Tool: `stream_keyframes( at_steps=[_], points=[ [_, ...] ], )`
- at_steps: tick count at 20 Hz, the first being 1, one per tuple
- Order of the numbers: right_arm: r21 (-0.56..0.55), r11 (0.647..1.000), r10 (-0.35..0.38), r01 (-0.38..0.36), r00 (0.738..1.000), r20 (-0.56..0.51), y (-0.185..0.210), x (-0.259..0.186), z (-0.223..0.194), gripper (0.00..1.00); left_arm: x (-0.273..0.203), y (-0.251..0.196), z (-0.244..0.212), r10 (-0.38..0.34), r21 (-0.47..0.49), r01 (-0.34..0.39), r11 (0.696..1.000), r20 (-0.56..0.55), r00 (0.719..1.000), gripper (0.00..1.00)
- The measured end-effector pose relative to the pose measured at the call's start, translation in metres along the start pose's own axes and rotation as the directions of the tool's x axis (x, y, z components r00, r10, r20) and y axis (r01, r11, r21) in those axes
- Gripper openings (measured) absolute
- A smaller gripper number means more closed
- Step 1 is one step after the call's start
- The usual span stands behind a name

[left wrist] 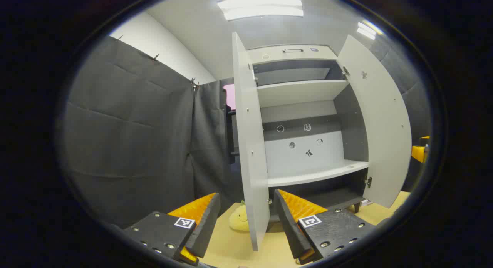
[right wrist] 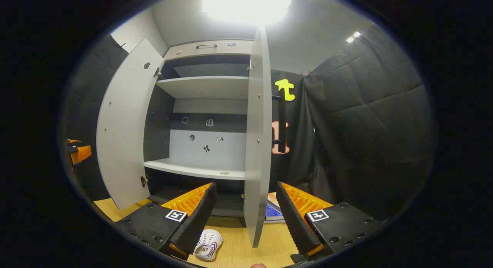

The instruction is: Grab one shoe with the right hand and put it into the shoe cabinet, grab the other shoe with the left hand and put it into the shoe cabinet; then close the right door with the right hand and the left door with the left hand.

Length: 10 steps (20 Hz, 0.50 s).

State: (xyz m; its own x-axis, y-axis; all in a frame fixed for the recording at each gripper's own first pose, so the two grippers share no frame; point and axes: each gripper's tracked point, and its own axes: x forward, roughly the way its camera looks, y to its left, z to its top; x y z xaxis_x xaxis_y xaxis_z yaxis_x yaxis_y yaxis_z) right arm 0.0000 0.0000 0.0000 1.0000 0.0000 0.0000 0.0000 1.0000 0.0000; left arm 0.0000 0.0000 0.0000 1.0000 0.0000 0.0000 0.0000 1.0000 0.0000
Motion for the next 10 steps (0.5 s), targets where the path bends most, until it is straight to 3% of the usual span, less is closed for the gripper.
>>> stream_keyframes(
  at_steps=[6, 10],
  points=[
    [0.044, 0.999, 0.010, -0.012, 0.999, 0.034, 0.004, -0.002, 0.028, 0.98, 0.003, 0.004, 0.014, -0.004, -0.001, 0.004, 1.000, -0.011, 1.000, 0.83],
    [0.031, 0.999, 0.007, -0.008, 0.999, 0.032, 0.005, -0.004, 0.025, 0.97, 0.002, 0.003, 0.019, -0.002, 0.012, 0.002, 1.000, 0.013, 1.000, 0.83]
  ],
)
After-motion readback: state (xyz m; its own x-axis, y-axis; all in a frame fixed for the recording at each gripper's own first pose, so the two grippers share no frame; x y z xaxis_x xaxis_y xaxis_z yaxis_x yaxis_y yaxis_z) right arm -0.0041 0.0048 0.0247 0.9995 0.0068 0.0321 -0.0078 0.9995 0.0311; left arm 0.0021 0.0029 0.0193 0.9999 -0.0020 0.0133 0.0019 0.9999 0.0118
